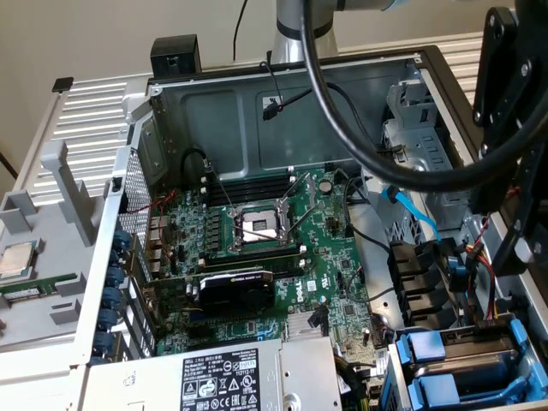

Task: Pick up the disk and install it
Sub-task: 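Insert the first disk wire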

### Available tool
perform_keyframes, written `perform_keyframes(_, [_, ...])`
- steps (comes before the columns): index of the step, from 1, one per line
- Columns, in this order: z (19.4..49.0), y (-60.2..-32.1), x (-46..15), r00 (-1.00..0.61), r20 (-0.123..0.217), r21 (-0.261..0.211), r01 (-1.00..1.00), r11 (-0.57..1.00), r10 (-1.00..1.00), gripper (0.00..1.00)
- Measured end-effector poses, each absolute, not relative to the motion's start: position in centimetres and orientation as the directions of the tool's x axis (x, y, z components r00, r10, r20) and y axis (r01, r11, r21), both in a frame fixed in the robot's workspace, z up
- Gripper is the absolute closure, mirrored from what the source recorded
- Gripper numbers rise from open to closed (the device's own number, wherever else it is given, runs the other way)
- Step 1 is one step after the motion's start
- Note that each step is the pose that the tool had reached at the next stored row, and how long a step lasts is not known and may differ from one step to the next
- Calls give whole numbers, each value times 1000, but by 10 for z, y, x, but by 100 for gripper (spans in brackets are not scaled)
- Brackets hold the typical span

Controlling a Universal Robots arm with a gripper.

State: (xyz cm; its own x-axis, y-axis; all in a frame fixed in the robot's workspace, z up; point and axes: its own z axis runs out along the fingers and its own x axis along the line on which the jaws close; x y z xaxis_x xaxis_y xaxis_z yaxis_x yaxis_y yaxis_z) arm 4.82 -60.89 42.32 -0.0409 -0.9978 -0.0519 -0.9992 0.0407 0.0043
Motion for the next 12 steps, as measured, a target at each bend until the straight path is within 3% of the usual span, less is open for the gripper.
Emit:
perform_keyframes(5, [422, -593, 48, -41, -3, 2, -999, 41, -999, 51])
perform_keyframes(12, [416, -584, 48, -42, 39, 1, -999, 42, -998, 51])
